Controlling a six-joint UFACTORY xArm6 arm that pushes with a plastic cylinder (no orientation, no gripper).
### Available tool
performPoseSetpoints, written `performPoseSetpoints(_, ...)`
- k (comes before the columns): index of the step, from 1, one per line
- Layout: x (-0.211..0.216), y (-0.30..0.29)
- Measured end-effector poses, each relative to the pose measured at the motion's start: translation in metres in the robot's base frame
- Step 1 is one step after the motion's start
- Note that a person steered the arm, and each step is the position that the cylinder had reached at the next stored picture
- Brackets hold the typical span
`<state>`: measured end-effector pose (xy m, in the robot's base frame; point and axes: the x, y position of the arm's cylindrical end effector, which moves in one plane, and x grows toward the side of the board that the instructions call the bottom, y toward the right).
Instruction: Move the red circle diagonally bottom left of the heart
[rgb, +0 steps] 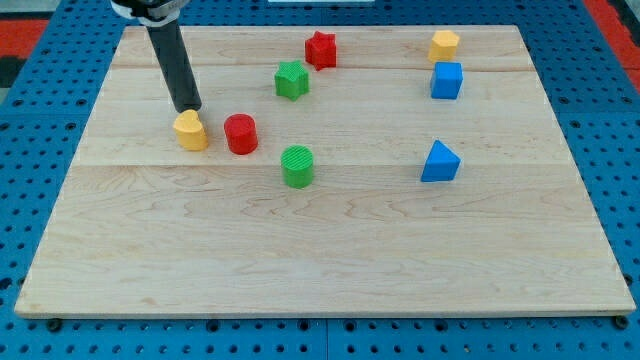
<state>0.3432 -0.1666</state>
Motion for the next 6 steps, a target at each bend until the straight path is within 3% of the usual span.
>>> performPoseSetpoints(1,-0.031,0.08)
performPoseSetpoints(2,-0.013,0.1)
performPoseSetpoints(4,0.047,0.047)
performPoseSetpoints(6,0.082,0.077)
